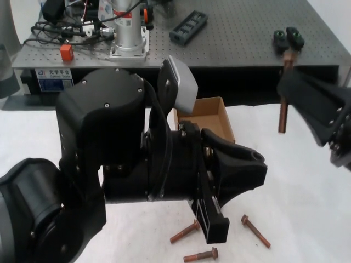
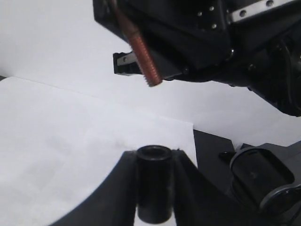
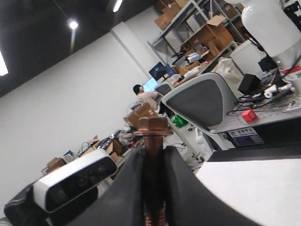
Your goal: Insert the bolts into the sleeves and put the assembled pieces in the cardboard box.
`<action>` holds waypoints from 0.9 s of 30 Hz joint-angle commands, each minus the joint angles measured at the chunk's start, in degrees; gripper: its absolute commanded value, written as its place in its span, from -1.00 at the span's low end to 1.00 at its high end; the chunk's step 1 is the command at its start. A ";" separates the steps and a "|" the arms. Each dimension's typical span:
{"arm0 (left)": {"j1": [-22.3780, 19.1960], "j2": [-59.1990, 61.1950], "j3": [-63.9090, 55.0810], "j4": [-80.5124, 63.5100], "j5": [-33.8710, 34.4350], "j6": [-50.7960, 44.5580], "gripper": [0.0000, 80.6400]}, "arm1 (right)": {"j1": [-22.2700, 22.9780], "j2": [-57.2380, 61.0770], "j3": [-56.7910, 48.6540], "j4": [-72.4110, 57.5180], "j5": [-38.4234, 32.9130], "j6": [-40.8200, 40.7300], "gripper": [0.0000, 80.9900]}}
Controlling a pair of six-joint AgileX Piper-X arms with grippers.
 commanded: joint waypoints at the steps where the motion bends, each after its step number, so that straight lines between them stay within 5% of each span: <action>1: -0.06 -0.69 -0.74 -1.13 2.97 -1.88 -0.98 | 0.09 -0.39 -0.41 -2.51 -1.86 1.50 -1.00; 5: 0.26 -0.69 -0.74 0.49 2.52 -6.03 -0.98 | -1.05 -0.39 -0.67 15.52 -0.58 -5.89 -1.00; 9: 1.10 -0.69 -0.74 5.93 -3.86 -5.58 -0.98 | -1.36 1.98 -1.82 43.28 9.22 -24.86 -1.00; 12: 2.10 -0.69 -0.74 10.33 -5.33 -4.73 -0.98 | -1.27 6.38 -3.22 54.51 14.62 -31.20 -1.00; 23: 2.81 -0.69 -0.68 16.22 -9.53 -3.62 -0.98 | -1.26 35.50 -6.00 58.96 22.11 -35.84 -0.99; 27: 2.81 -0.69 -0.68 16.98 -10.37 -3.62 -0.98 | -1.26 38.96 -6.59 59.16 22.15 -35.84 -0.74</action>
